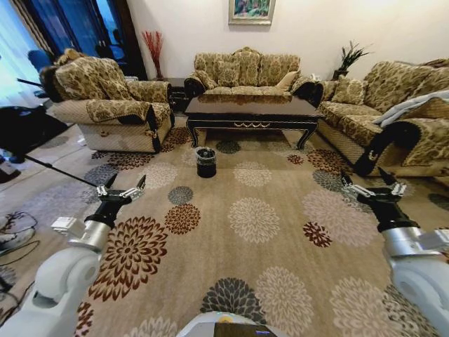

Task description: Move to the front of the table and pick up the trash from the floor, then place it into the trash bin.

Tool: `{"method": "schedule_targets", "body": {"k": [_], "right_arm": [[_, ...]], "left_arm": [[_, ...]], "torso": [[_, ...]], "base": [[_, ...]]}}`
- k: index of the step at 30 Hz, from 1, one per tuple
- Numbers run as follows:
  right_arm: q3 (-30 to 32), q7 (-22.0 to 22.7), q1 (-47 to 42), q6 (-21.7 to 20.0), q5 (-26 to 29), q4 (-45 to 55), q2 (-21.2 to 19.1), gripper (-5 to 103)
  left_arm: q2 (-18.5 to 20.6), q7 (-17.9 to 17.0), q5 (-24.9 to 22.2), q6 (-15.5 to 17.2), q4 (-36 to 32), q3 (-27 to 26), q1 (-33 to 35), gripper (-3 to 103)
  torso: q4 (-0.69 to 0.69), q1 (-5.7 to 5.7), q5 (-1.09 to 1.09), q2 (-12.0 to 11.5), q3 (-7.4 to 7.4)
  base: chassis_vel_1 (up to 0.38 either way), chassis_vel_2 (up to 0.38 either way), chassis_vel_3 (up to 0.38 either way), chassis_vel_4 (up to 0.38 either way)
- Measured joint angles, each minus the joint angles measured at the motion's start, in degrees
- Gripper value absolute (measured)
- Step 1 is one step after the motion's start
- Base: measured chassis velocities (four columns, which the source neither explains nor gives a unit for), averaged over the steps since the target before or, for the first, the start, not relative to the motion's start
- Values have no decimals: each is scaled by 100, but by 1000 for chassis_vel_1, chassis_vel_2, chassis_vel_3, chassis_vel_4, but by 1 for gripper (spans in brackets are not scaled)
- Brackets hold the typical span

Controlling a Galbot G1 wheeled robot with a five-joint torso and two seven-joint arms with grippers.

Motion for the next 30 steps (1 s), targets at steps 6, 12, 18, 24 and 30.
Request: {"method": "schedule_targets", "body": {"k": [6,12,18,24,30], "right_arm": [[5,-3,33,-4,73,1,-73,100],[-9,-1,121,-5,92,-59,-144,100],[-81,38,260,-4,119,-155,-239,100],[-149,117,348,-19,86,-271,-255,100],[-207,209,272,-157,-59,-243,-106,100]], "left_arm": [[-30,-8,-142,59,-171,-165,53,100],[-38,-6,-133,60,-88,-198,34,100],[18,-14,-303,93,58,-346,-28,100],[88,-34,-429,121,289,-570,-129,100],[61,-22,-415,130,236,-584,-91,100]], "torso": [[0,93,0,226,134],[0,158,-1,380,223],[0,211,0,501,290],[0,279,-1,651,373],[0,336,0,795,460]], "base": [[0,0,0,0],[0,0,0,0],[0,0,0,0],[0,0,0,0],[0,0,0,0]]}}
